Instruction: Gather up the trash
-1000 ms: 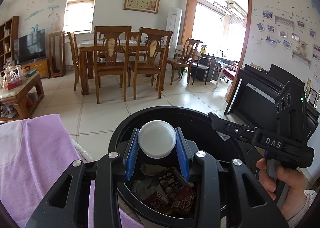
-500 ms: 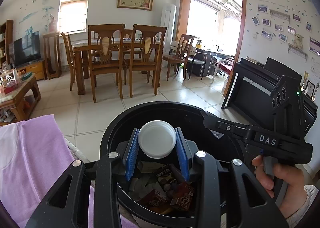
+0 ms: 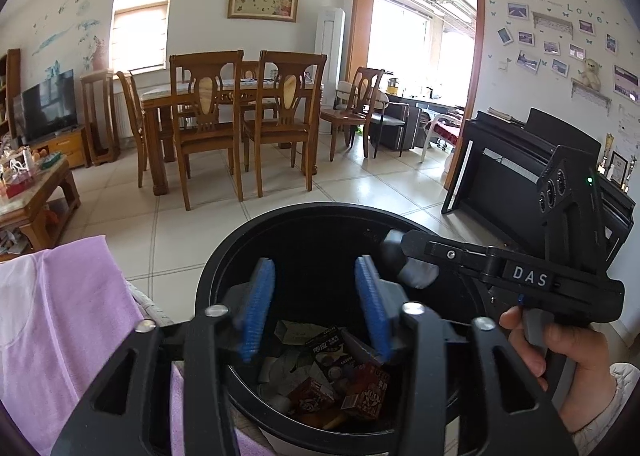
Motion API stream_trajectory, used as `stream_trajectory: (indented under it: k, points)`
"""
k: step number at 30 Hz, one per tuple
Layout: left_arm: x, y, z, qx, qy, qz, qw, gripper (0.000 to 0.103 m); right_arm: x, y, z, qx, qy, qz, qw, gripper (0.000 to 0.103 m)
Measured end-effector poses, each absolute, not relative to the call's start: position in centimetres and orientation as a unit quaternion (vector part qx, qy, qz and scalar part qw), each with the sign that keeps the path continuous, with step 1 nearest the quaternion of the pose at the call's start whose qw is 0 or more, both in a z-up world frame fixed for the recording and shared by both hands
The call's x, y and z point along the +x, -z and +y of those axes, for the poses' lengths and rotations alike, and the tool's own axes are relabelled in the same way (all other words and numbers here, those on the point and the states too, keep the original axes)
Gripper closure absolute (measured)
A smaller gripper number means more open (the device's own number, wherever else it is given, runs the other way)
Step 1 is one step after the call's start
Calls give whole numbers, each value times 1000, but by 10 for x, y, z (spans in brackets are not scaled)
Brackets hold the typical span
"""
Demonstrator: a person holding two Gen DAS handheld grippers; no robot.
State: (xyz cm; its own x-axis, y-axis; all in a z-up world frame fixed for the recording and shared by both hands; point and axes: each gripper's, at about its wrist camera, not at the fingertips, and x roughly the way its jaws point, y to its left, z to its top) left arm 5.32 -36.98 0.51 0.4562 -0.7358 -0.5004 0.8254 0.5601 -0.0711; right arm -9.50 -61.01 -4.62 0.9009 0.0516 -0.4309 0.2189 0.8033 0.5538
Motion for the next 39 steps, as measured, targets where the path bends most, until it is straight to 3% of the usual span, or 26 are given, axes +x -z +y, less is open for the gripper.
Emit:
stream_trajectory:
  k: [1,3,6,8,9,10,16,18,25,39]
  points:
    - [51,-5,-370,92,457,242,851,37,-97,47,-610,312,45,214,924,37]
    - [50,-6,-368,92,454,231,856,30,-98,47,-607,314,46,209,925,34]
    - [46,-8,-365,97,451,219,860,30,-100,47,-601,311,42,208,927,32]
    - [44,-7,-363,104,445,214,864,20,-103,46,-599,312,42,206,926,26]
    - [43,-8,-362,106,439,209,868,9,-104,45,-595,311,42,206,927,26]
    - [40,-10,-360,106,432,200,873,7,-105,44,-594,309,42,206,928,26]
    - [34,-28,-334,84,442,198,871,5,-106,29,-578,303,39,204,930,18]
    - [34,-31,-323,75,441,205,871,5,-105,26,-570,300,33,207,931,6]
    - [38,-37,-264,63,381,230,894,5,-83,6,-519,265,30,229,936,5]
    - [45,-44,-56,16,94,162,982,5,-14,-35,-296,80,-16,192,978,5]
